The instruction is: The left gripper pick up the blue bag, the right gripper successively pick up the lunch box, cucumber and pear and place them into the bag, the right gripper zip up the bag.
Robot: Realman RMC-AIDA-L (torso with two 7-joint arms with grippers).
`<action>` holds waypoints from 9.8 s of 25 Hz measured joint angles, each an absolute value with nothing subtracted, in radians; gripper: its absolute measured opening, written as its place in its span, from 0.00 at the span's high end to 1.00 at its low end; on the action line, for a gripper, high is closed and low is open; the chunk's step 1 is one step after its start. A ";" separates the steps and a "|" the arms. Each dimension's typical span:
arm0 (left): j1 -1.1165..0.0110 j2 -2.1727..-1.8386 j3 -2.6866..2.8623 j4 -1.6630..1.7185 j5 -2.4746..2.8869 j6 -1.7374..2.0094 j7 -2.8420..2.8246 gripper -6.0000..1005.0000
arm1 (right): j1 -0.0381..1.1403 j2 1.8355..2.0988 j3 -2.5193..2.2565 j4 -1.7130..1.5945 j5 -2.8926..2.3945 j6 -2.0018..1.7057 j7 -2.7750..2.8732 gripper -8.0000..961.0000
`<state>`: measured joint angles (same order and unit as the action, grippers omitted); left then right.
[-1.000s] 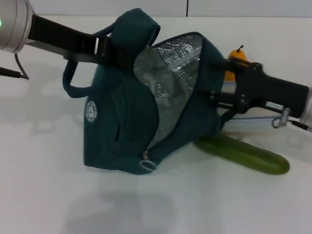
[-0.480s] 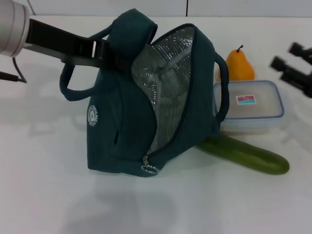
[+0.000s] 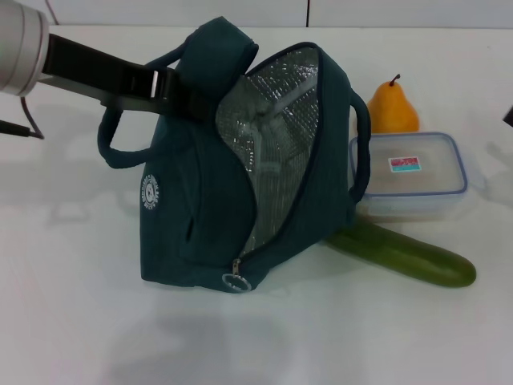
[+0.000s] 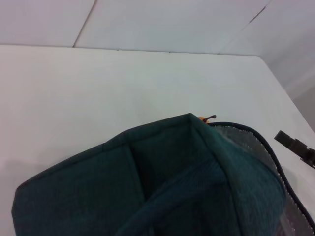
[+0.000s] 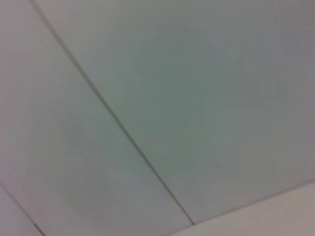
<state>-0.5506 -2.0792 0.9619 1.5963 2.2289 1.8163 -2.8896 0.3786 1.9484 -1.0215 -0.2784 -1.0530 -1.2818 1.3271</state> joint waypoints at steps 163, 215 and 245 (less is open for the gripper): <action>-0.555 -2.077 0.965 1.535 2.229 1.816 -2.832 0.94 | 0.355 2.006 -0.999 -0.143 -0.956 -1.606 1.905 0.89; -0.586 -2.079 0.968 1.512 2.193 1.813 -2.821 0.94 | 0.416 2.022 -0.986 -0.068 -0.759 -1.826 2.017 0.90; -0.632 -2.082 1.006 1.445 2.184 1.769 -2.798 0.94 | 0.700 2.028 -1.168 -0.010 -0.774 -1.761 1.973 0.90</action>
